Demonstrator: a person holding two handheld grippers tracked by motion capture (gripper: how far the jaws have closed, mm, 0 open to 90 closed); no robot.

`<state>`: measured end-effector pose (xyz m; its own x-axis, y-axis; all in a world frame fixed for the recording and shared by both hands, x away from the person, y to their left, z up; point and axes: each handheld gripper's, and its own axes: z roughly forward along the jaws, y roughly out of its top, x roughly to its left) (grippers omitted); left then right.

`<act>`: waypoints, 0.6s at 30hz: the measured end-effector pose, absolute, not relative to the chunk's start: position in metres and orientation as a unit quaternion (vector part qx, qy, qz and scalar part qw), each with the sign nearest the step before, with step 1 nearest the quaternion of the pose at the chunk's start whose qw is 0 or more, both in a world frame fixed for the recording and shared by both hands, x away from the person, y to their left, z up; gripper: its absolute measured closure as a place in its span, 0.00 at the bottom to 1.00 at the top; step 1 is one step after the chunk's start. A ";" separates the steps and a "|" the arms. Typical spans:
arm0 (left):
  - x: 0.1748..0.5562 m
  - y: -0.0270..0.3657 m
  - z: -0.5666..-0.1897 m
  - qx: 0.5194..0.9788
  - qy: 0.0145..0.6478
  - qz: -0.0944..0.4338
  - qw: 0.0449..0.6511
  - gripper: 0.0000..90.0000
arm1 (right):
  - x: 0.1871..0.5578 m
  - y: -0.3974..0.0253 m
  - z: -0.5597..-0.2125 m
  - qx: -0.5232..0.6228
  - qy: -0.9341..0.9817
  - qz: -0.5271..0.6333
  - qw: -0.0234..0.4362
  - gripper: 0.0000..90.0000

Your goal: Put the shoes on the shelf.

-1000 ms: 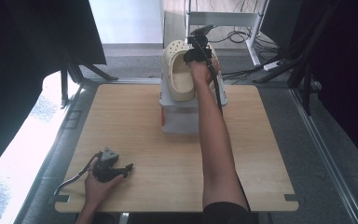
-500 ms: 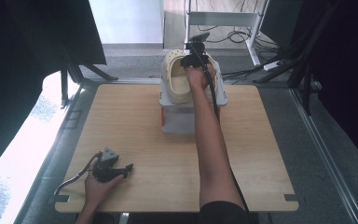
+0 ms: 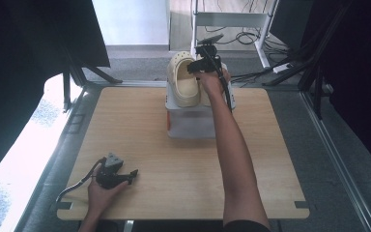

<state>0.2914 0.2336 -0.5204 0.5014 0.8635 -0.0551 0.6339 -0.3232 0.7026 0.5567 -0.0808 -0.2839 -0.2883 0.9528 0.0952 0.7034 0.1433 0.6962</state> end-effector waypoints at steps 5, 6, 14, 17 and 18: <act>0.291 0.233 -0.520 0.797 0.470 0.168 0.341 0.30 | 0.540 -0.092 -0.276 0.540 0.745 0.349 0.180 0.42; 0.291 0.233 -0.520 0.797 0.470 0.168 0.341 0.30 | 0.538 -0.093 -0.276 0.535 0.748 0.352 0.176 0.42; 0.291 0.233 -0.520 0.797 0.470 0.172 0.339 0.30 | 0.515 -0.110 -0.271 0.494 0.770 0.375 0.151 0.53; 0.291 0.233 -0.521 0.796 0.471 0.172 0.339 0.30 | 0.509 -0.115 -0.272 0.476 0.781 0.380 0.137 0.63; 0.291 0.233 -0.520 0.797 0.470 0.172 0.339 0.30 | 0.506 -0.117 -0.273 0.465 0.786 0.385 0.131 0.65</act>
